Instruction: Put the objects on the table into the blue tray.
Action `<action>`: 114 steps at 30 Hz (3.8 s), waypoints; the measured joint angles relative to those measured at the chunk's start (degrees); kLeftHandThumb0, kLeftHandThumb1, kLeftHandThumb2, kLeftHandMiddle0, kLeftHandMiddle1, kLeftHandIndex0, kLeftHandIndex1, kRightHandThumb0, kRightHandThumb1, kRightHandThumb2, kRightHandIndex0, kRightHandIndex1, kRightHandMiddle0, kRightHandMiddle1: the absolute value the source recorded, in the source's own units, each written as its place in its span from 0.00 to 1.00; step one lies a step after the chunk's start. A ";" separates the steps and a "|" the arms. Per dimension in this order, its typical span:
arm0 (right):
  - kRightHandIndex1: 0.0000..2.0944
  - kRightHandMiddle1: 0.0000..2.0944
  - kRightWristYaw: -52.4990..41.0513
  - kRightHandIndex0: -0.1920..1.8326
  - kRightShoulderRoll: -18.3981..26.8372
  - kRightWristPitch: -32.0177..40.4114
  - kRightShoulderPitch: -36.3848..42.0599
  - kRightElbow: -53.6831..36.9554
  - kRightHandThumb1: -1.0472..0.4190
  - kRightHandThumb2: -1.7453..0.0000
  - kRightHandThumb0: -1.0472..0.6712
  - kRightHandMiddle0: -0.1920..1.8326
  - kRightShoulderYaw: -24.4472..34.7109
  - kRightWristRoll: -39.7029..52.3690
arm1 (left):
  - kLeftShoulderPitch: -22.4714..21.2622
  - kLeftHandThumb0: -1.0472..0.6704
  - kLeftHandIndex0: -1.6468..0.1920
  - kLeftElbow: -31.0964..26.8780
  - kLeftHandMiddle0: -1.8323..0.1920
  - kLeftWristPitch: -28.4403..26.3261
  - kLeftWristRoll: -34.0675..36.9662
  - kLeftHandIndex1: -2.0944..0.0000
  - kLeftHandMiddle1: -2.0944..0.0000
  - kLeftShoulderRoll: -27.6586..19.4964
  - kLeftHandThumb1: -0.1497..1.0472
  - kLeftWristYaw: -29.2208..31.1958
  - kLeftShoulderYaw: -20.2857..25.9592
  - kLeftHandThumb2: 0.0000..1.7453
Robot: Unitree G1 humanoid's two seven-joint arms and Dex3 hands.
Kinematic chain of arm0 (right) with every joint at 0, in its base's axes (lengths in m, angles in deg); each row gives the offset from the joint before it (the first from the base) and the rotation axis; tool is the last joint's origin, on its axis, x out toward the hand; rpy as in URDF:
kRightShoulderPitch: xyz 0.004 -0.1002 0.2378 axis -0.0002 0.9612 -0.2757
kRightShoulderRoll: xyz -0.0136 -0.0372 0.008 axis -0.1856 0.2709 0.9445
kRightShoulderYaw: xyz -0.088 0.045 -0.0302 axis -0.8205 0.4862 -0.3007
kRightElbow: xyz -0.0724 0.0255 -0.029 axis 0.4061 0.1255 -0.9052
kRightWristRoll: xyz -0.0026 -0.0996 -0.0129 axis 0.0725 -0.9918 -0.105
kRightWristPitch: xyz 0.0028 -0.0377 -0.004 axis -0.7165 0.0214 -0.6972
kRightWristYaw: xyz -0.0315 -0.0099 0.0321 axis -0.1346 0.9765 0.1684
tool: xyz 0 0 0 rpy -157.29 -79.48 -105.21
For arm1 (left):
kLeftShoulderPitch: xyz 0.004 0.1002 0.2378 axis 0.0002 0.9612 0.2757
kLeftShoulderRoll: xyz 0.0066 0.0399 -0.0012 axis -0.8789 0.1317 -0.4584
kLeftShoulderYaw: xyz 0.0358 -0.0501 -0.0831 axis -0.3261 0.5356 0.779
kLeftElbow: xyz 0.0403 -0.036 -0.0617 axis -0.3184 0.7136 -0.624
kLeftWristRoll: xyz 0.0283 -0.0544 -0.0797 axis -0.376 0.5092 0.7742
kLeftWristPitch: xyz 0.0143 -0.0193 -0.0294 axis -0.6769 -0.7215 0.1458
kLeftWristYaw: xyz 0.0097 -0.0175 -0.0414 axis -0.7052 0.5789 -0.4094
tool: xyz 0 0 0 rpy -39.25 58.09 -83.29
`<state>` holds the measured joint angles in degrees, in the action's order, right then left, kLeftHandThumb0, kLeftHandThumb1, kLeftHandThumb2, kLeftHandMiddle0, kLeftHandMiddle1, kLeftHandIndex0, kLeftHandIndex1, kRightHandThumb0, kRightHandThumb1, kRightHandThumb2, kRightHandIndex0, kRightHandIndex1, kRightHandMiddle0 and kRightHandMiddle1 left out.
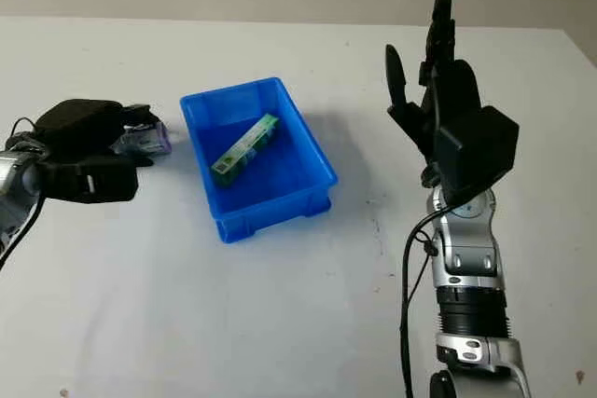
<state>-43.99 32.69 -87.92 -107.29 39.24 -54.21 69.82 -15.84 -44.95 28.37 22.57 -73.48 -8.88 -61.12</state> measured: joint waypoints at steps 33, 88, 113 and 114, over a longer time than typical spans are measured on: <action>0.00 0.00 0.06 0.00 -0.04 1.32 0.00 -0.94 0.00 0.68 0.25 0.00 -0.33 -0.32 | -0.69 0.40 0.85 -51.48 0.59 -22.38 16.83 0.00 0.00 15.54 1.00 2.90 15.22 0.27; 0.00 0.00 -0.87 0.00 0.98 -1.45 0.67 1.47 0.00 0.68 0.24 0.00 -0.02 -0.31 | 2.13 0.16 1.00 -39.01 0.99 -26.21 21.05 1.00 0.99 25.38 1.00 17.36 9.09 0.27; 0.00 0.00 -1.38 0.00 -1.69 0.27 -2.99 4.53 0.00 0.66 0.21 0.00 -1.12 3.09 | 8.32 0.15 1.00 -34.55 1.00 -19.69 46.04 1.00 1.00 24.62 1.00 1.54 34.67 0.42; 0.00 0.00 -1.36 0.00 -1.87 0.68 -3.26 4.75 0.00 0.66 0.21 0.00 -1.10 3.21 | 9.43 0.14 1.00 -34.23 1.00 -18.84 45.67 1.00 1.00 24.25 1.00 1.54 34.63 0.41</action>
<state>-45.35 30.82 -87.24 -110.55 44.00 -55.32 73.03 -6.41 -79.18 9.53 68.24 -49.23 -7.34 -26.49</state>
